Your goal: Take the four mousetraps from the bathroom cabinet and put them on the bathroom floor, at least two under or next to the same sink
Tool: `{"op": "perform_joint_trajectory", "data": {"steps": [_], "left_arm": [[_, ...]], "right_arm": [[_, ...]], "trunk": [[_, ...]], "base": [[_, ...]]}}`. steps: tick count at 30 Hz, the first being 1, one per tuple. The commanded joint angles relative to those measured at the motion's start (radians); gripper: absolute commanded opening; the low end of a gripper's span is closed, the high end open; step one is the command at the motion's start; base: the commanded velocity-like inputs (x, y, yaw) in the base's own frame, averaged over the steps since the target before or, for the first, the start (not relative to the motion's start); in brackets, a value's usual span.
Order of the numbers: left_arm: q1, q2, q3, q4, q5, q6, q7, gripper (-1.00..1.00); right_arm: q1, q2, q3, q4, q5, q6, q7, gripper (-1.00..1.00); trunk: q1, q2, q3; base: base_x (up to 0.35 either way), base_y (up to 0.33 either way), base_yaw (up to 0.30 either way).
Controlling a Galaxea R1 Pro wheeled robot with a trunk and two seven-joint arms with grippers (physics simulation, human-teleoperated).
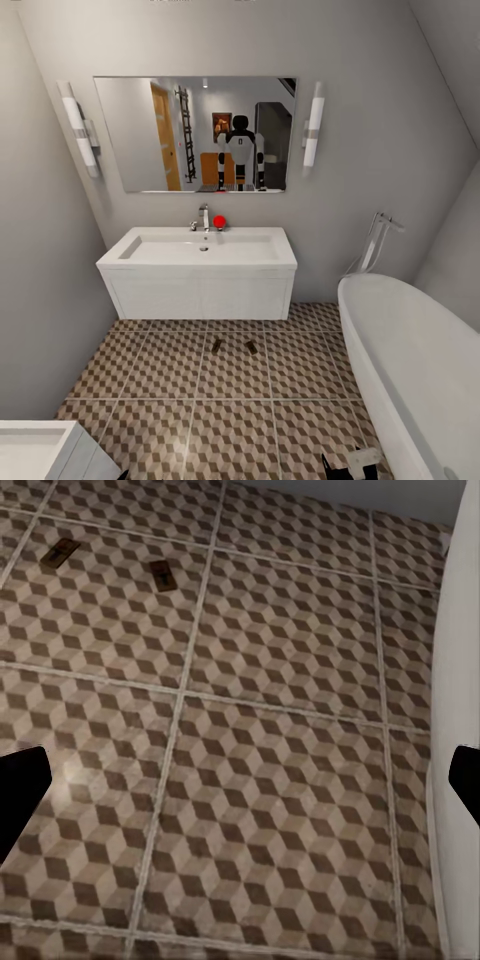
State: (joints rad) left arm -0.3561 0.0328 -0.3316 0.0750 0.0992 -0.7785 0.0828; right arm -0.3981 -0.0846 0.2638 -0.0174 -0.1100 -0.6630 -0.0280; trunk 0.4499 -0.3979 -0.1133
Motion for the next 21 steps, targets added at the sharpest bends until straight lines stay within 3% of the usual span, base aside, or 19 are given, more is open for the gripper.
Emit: {"op": "perform_joint_trajectory", "data": {"steps": [1,21], "left_arm": [[-0.001,-0.001,-0.009,0.003,0.010,-0.005,0.000,1.00],[0.000,-0.001,-0.009,0.003,0.010,-0.005,0.000,1.00]], "right_arm": [[-0.001,0.000,0.009,0.001,-0.010,-0.003,-0.001,1.00],[-0.001,0.000,0.009,0.001,-0.010,-0.003,-0.001,1.00]], "trunk": [[0.000,-0.002,-0.002],[0.000,-0.002,-0.002]], "base": [[-0.253,0.000,0.000],[-0.320,0.000,0.000]]}}
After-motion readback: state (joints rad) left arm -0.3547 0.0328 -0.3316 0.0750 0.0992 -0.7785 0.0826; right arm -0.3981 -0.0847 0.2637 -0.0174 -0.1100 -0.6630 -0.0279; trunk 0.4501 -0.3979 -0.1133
